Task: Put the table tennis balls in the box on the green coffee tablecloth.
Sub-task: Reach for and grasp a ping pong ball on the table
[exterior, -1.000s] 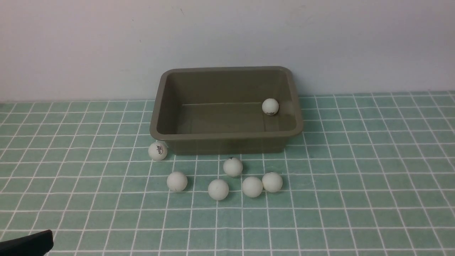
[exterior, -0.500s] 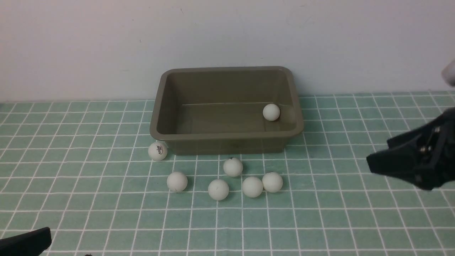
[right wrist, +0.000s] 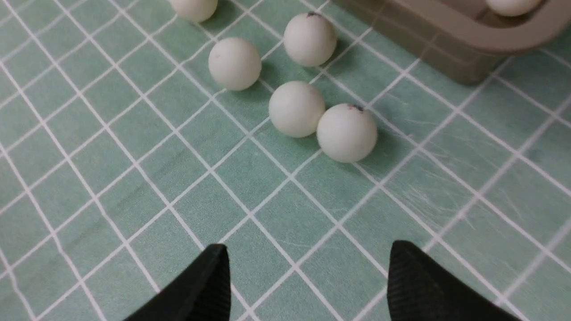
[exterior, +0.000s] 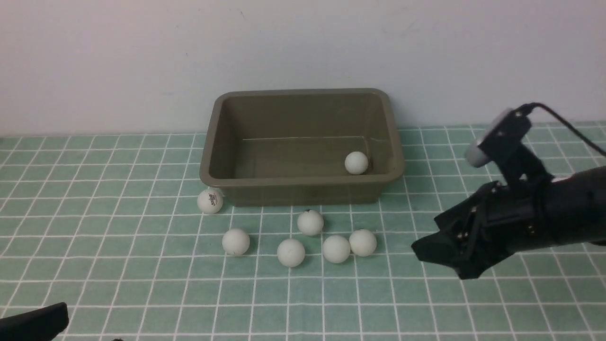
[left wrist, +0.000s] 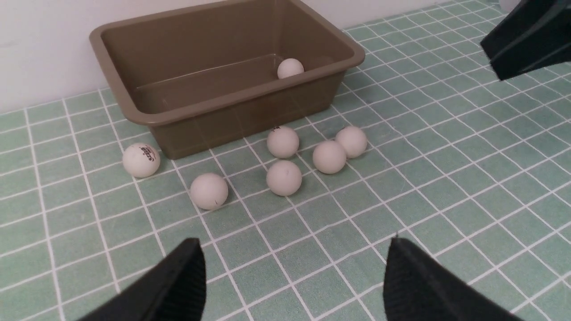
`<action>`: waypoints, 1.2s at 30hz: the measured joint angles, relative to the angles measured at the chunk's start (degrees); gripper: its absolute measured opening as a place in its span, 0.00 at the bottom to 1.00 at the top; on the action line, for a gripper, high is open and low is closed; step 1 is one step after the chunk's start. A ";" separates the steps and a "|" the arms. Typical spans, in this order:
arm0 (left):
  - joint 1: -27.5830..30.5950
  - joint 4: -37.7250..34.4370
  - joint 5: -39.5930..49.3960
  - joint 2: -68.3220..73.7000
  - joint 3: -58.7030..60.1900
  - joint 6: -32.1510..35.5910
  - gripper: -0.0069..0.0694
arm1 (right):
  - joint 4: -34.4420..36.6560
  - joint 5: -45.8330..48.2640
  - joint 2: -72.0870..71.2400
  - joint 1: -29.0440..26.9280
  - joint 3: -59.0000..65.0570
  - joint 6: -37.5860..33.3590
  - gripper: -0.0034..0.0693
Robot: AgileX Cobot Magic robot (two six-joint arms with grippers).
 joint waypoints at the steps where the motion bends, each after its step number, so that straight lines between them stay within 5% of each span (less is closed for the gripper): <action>1: 0.00 0.00 0.05 0.00 0.00 0.00 0.72 | -0.06 -1.94 1.79 2.49 -0.63 -0.34 0.65; 13: 0.00 0.00 3.37 0.00 0.00 0.00 0.72 | 0.08 -13.47 13.96 11.27 -5.57 -10.25 0.68; 36: 0.00 0.00 3.37 0.00 0.00 0.00 0.72 | 0.03 -13.47 29.07 11.34 -16.25 -5.23 0.68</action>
